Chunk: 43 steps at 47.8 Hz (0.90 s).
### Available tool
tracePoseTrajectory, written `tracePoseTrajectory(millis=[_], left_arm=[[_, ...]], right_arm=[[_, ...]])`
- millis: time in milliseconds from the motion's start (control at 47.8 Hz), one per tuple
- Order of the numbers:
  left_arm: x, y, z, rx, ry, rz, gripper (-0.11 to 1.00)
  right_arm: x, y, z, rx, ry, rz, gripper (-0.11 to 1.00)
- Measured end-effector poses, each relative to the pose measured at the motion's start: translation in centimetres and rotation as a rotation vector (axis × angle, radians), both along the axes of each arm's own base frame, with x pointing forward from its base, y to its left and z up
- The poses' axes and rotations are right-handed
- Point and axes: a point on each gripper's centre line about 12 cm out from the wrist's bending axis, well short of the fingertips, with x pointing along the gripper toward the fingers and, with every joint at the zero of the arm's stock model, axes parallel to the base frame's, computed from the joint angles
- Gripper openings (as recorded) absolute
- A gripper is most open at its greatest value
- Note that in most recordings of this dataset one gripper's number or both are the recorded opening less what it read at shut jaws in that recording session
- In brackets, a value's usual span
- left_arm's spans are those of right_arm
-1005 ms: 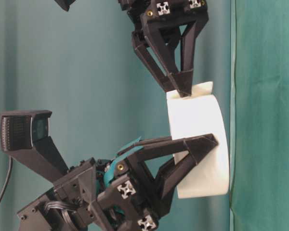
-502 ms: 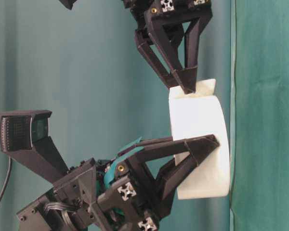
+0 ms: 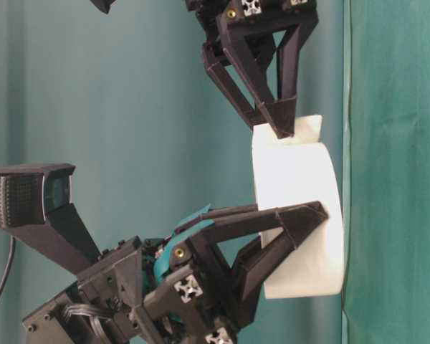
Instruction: Peel off the duct tape with your right arm.
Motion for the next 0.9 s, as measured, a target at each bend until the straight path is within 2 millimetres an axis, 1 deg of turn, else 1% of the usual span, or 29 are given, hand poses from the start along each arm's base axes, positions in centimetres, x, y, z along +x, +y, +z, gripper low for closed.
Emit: tracePoseTrajectory(millis=[126,377,712,774,900], left_arm=[[-0.01,-0.19,0.00,0.001,0.000,-0.006,0.23],[-0.04,-0.94,0.00,0.000,0.000,-0.024,0.23],[-0.01,-0.88,0.06,0.001,-0.002,-0.023,0.23],[-0.03,-0.81,0.00,0.001,0.000,-0.021,0.23],[-0.02,-0.51,0.00,0.001,0.000,-0.014,0.23]], right_arm=[[-0.01,0.00,0.07,-0.002,-0.003,0.000,0.57],[-0.04,-0.22,0.07,-0.004,-0.003,-0.007,0.57],[0.01,-0.21,0.05,-0.002,-0.001,-0.006,0.57],[0.05,-0.16,-0.11,-0.001,0.003,-0.004,0.56],[0.20,-0.08,-0.38,0.000,0.011,-0.001,0.49]])
